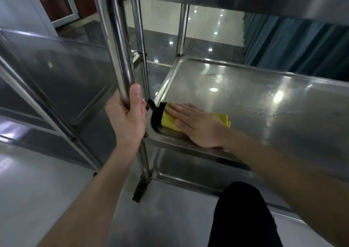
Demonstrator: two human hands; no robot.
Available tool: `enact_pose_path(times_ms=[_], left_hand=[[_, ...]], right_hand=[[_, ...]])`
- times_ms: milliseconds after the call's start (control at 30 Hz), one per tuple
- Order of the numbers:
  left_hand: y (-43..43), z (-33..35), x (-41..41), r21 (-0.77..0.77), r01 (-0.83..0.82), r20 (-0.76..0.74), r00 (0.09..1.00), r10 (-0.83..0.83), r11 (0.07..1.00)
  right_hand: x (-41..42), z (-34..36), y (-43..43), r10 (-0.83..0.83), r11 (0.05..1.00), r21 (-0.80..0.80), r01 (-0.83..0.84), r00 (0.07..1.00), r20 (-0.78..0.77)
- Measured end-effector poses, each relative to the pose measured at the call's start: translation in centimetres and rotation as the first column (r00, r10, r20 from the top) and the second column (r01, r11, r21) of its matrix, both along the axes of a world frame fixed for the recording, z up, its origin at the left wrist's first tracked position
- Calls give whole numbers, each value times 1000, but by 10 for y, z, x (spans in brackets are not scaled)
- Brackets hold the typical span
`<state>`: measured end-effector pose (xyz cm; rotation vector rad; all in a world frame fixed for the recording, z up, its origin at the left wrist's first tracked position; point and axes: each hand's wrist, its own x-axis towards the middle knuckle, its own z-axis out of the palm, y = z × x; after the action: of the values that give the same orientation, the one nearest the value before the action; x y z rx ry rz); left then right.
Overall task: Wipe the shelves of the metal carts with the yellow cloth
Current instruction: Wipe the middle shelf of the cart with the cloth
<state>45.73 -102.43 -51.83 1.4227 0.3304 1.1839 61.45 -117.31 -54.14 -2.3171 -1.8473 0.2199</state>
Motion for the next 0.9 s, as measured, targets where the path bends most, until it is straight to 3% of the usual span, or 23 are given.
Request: enact_pose_path(times_ms=[133,267,367,467,567,767,900], left_hand=[[8,-9,2,57,-80,-96,992,85,995],[14,-15,9,49,-161,-128,978,166,986],[16,-17,13,57,-185,-100,977,190,981],[15,-17,13,69,-188,-116,974,195,980],[15,-12,10,63,-194,-144,969,201,979],[20,-12,10,64,-187,-213,957,196,980],[21,-17,15,64,-214,-190,956,222,975]], right_hand=[[12,-2,-10,92,996,14,-91,994,-58],[142,3,65,-177,984,-34,178,984,8],[185,1,95,-406,911,-19,412,903,142],[161,-1,95,-461,886,24,463,873,163],[123,2,70,-465,885,-8,466,883,64],[-18,0,-53,-245,969,46,243,968,53],[23,-3,-58,-254,967,39,253,966,43]])
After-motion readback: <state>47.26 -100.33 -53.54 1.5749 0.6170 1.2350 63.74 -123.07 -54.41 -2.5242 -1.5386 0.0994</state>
